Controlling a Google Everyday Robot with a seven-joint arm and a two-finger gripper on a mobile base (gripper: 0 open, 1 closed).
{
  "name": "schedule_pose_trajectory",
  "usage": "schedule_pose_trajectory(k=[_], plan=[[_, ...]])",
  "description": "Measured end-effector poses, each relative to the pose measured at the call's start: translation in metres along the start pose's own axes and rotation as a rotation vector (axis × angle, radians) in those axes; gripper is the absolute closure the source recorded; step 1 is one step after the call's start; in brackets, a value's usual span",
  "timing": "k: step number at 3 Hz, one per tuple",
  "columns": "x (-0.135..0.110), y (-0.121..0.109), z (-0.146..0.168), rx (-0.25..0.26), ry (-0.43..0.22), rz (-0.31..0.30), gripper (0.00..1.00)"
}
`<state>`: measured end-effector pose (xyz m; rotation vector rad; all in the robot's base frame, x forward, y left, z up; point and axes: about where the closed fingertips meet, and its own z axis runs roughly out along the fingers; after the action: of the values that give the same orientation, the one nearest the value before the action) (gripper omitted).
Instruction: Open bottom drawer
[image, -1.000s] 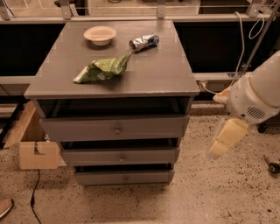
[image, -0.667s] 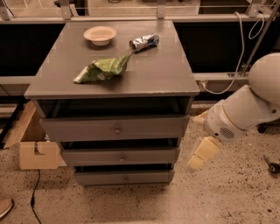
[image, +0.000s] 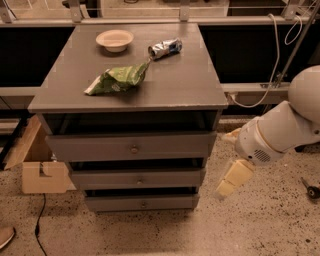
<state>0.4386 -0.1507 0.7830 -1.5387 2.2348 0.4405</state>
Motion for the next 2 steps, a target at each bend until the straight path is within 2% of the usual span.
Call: schedule_pose_trajectory(k=[1,2], plan=[[0.025,0.007,0.048,-0.032,-0.033,-0.026,0.00],[0.059,0.016,0.127,-0.100,-0.084,-0.039,0.00]])
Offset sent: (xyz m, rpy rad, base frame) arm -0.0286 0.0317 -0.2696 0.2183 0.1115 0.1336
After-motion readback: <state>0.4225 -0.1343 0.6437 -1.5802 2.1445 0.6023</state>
